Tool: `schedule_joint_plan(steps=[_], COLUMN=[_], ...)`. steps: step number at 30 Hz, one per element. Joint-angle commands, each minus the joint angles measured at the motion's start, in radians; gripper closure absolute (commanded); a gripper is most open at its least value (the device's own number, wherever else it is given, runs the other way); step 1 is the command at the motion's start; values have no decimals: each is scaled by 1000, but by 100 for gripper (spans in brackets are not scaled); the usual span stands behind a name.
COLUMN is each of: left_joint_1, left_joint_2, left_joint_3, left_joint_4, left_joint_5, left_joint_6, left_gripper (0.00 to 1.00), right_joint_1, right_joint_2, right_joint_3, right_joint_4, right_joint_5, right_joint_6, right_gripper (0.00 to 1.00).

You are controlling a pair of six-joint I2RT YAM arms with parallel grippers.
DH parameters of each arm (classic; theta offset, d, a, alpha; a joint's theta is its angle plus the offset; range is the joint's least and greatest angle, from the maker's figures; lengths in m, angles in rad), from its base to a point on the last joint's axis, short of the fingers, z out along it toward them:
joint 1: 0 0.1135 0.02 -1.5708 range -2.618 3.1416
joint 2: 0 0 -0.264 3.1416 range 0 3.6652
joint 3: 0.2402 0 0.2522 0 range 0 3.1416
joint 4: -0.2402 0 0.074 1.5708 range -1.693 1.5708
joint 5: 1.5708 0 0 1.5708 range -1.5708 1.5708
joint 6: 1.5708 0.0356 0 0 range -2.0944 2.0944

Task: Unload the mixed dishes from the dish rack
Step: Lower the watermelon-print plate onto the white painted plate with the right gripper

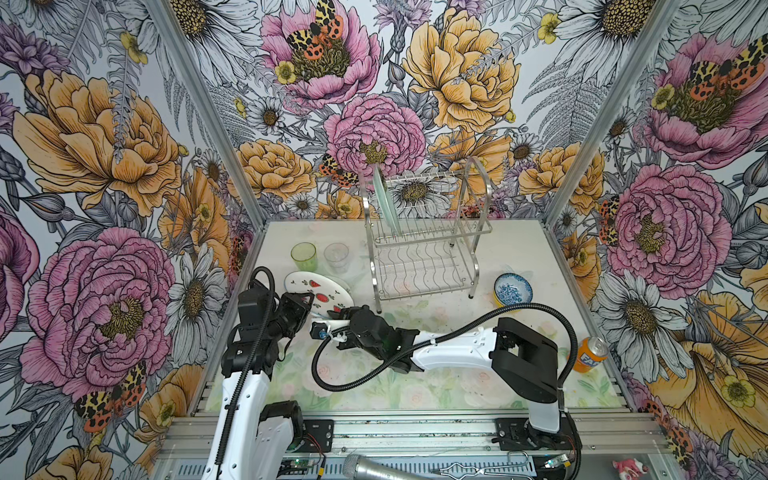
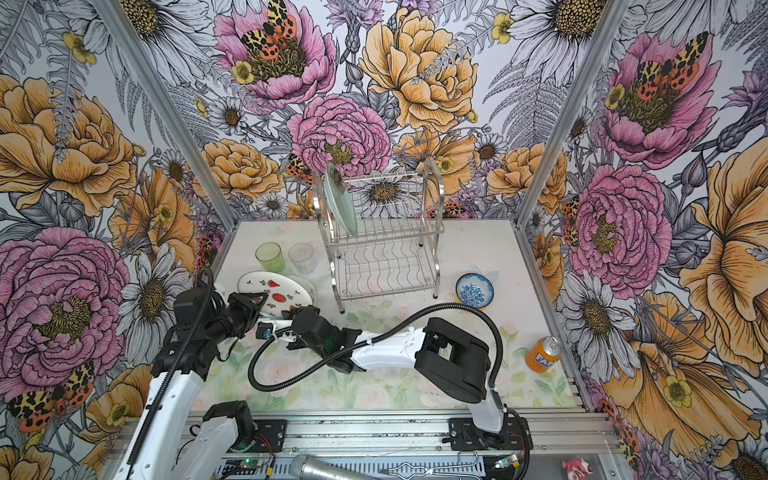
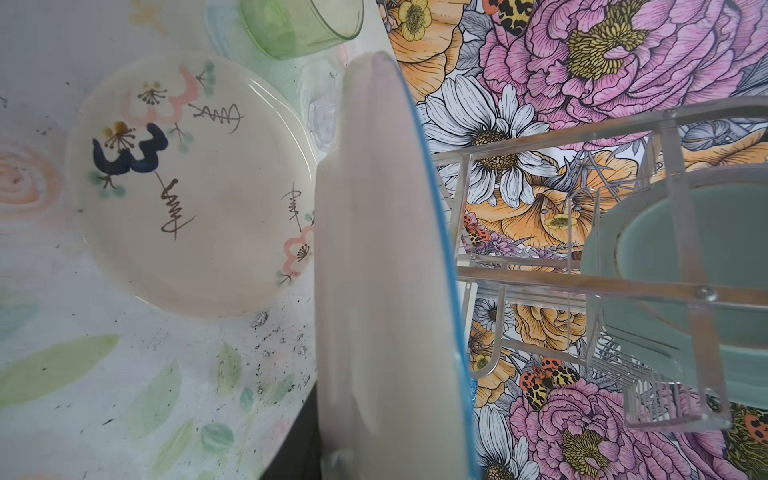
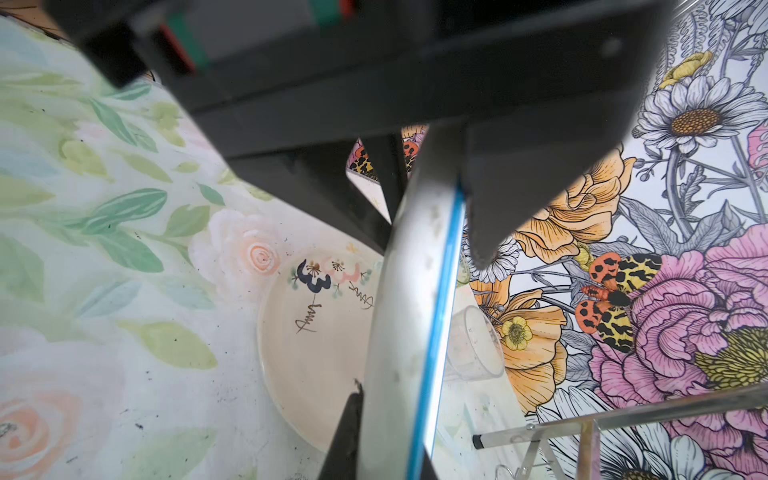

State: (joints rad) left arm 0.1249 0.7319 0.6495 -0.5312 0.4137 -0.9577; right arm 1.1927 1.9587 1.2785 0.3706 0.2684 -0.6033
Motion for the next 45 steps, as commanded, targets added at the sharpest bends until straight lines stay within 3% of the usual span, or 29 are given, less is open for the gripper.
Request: schedule_joint_plan(steps=[1,7,21,24,37,45], left_joint_1=[20,45,72,74,85,89], left_joint_2=[-9,0,-2,-2,4,14], left_joint_3=[4,10,-1,-8,-27,-53], left_joint_4=[90,89,87,87,100,136], left_joint_5=[94,106,99,90,67,63], left_joint_6=[34,51,74,80,95,91], left_gripper=[100,100,100,100,100,100], right_joint_1=[3,-7,-19,-19,-42,-54], right_joint_2=[-20,-38,-130,-167,-280,-349], right_joint_3=[53,25,-73,-101,-188,-226], right_joint_4=[166,164,146,131,131,146], right_joint_5=[-21,-18,-47,-81,-176,-222], right_joint_6=[110,133,219,247,376,440], right_gripper=[83,65,47,39,32,17])
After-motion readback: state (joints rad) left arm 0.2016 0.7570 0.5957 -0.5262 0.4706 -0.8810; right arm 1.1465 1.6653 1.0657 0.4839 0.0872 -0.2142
